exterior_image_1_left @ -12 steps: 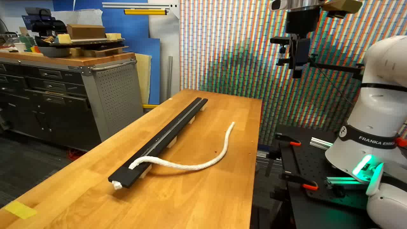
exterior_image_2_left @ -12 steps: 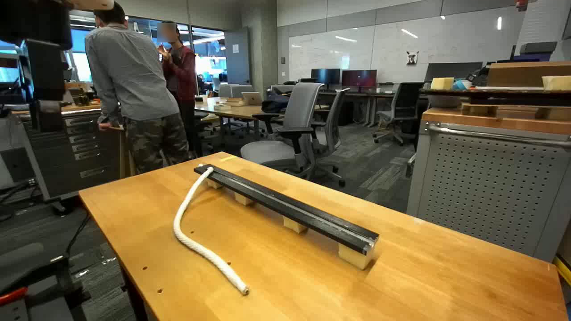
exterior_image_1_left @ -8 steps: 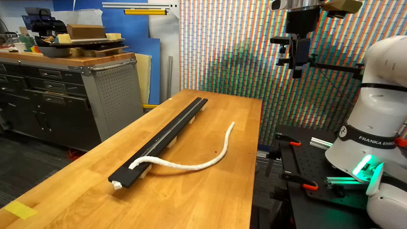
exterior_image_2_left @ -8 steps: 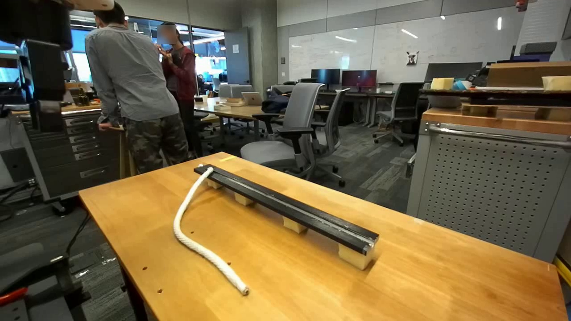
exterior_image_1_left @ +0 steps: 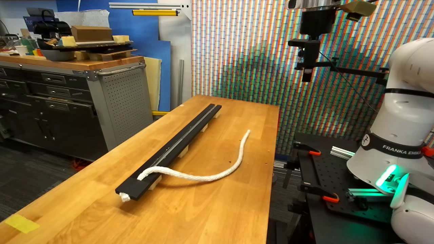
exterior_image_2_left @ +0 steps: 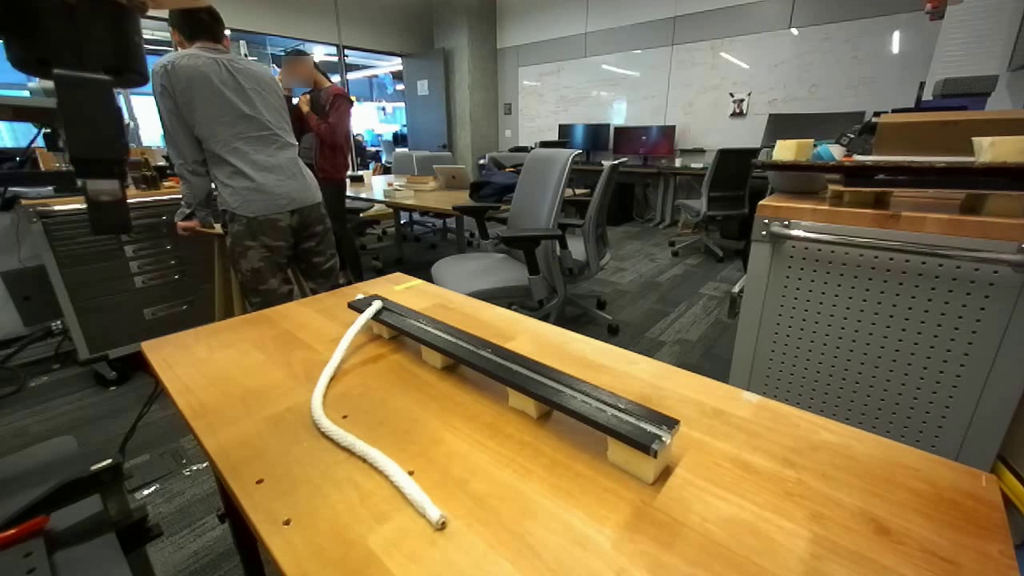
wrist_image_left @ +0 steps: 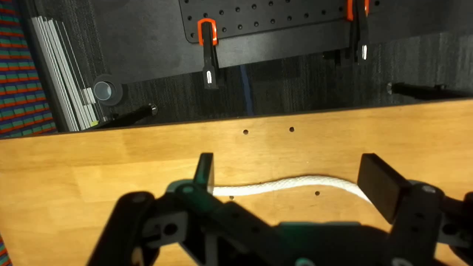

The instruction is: Put the rope in the groove on the black object

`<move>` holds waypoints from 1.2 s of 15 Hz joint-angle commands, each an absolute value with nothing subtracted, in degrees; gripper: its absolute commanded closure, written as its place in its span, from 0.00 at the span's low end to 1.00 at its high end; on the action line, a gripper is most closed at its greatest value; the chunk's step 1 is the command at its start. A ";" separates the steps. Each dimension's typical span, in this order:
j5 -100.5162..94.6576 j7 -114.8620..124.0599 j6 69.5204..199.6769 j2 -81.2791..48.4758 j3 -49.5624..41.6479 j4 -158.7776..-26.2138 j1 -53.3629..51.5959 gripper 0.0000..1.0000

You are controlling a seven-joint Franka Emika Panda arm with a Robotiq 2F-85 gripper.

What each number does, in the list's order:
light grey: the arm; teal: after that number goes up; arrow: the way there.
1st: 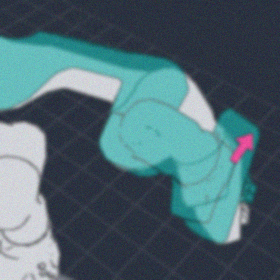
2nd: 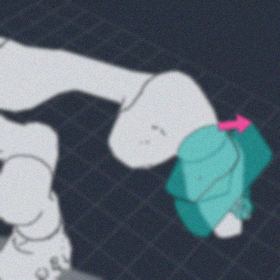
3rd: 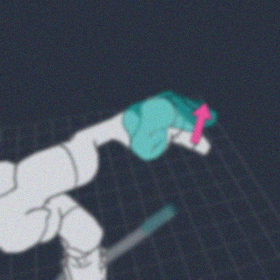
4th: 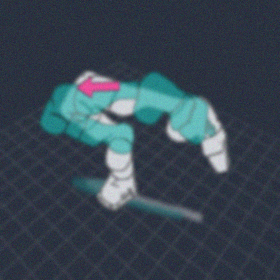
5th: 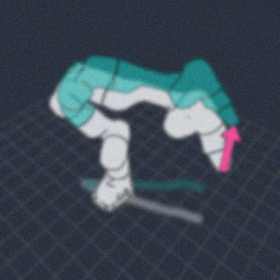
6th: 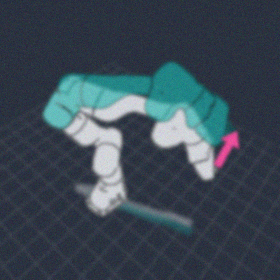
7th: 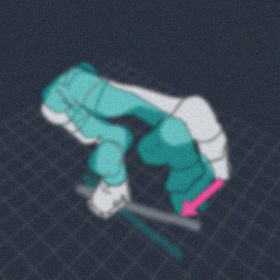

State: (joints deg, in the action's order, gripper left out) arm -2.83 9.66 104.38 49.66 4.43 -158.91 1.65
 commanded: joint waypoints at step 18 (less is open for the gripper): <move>-0.72 36.88 129.44 25.31 4.13 -152.67 10.06 0.00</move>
State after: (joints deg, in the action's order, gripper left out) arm -0.53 36.75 129.57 25.26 4.49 -152.70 10.39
